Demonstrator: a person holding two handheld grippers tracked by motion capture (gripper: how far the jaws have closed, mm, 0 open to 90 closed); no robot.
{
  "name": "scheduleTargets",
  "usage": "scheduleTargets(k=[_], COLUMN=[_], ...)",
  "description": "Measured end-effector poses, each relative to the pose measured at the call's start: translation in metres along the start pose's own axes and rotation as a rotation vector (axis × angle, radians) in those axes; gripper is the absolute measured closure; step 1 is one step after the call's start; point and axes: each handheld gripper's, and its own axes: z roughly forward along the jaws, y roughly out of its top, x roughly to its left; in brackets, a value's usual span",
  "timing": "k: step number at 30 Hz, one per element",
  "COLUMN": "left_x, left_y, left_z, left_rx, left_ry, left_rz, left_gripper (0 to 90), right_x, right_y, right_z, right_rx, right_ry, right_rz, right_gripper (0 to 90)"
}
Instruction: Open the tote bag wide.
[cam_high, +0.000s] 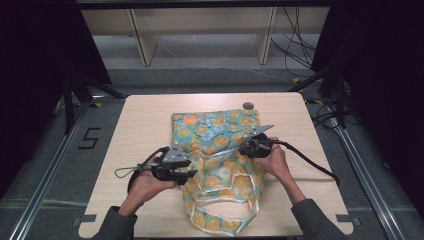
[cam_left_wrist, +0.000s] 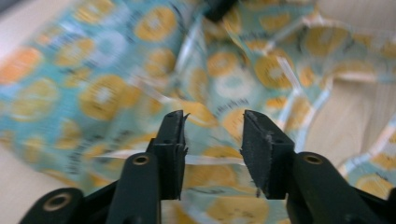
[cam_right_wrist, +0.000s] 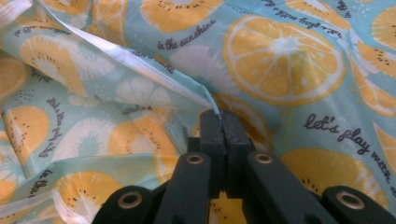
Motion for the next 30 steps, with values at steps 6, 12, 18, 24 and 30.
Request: scheduleTargets(k=[6, 12, 18, 24, 30], left_x=[-0.005, -0.002, 0.006, 0.021, 0.037], left_y=[-0.007, -0.008, -0.015, -0.011, 0.004], left_z=[0.024, 0.055, 0.074, 0.052, 0.03], left_rx=[0.082, 0.103, 0.074, -0.015, -0.1], left_ry=[0.013, 0.107, 0.11, 0.061, 0.033], left_rz=[-0.062, -0.1, -0.104, -0.157, -0.19], left_gripper=[50.8, 45.1, 80.0, 88.4, 88.5], right_x=[0.001, 0.003, 0.01, 0.021, 0.066], right_y=[0.001, 0.001, 0.003, 0.007, 0.0], right_z=[-0.005, -0.001, -0.004, -0.03, -0.071], right_rx=[0.007, 0.01, 0.038, 0.008, -0.002], right_ry=[0.021, 0.029, 0.034, 0.12, 0.204], right_rz=[0.007, 0.003, 0.036, 0.018, -0.073], right_gripper=[88.7, 85.4, 68.5, 53.3, 49.6])
